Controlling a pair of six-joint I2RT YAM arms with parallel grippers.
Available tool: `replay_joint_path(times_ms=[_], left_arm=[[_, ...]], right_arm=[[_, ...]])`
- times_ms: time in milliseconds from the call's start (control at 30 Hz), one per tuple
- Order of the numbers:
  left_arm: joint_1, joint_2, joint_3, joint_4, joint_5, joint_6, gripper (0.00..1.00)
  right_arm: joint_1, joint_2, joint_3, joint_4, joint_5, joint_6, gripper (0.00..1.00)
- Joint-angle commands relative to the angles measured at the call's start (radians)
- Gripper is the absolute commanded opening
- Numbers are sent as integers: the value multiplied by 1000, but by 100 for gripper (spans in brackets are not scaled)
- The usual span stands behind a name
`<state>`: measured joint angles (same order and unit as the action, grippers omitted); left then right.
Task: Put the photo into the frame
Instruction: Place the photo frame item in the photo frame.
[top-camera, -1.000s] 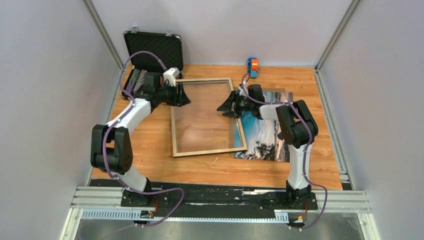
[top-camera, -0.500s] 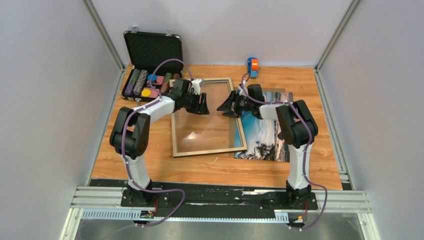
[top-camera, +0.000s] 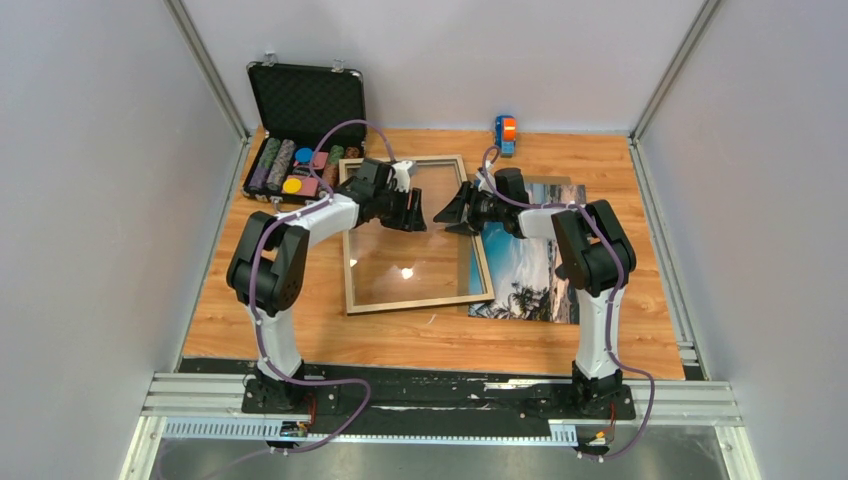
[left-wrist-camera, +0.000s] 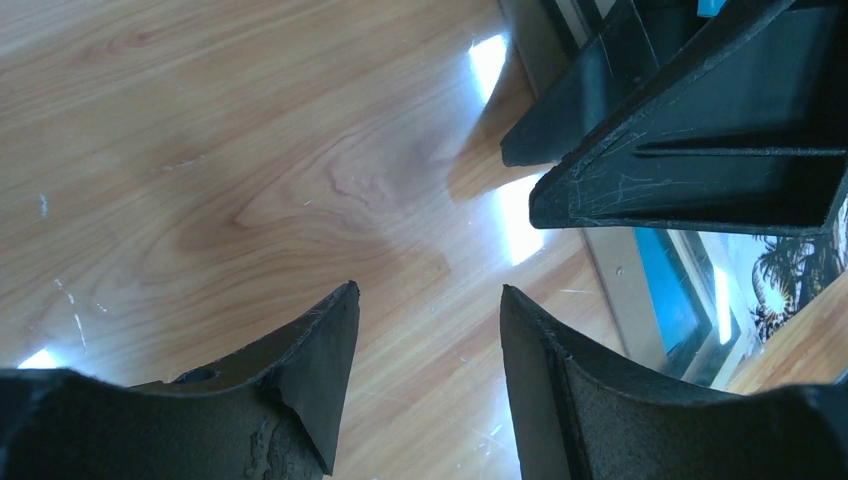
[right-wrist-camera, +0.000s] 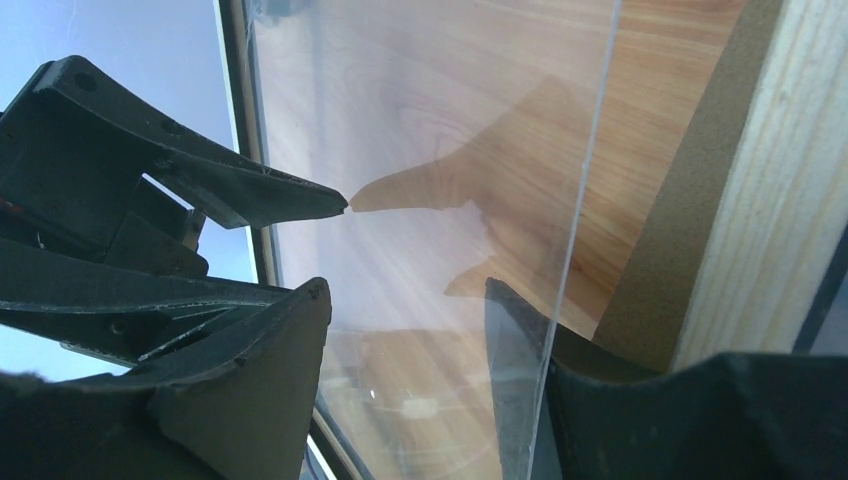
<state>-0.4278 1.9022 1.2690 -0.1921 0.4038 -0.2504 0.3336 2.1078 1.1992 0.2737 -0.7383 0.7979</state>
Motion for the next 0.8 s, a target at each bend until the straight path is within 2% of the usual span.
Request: replay_joint_path(times_ms=[0, 767], left_arm=[[-10, 14, 19, 26, -26, -22, 63], [-11, -3, -77, 61, -58, -21, 61]], right_arm=[[7, -11, 27, -18, 29, -39, 57], [9, -57, 79, -138, 96, -141, 67]])
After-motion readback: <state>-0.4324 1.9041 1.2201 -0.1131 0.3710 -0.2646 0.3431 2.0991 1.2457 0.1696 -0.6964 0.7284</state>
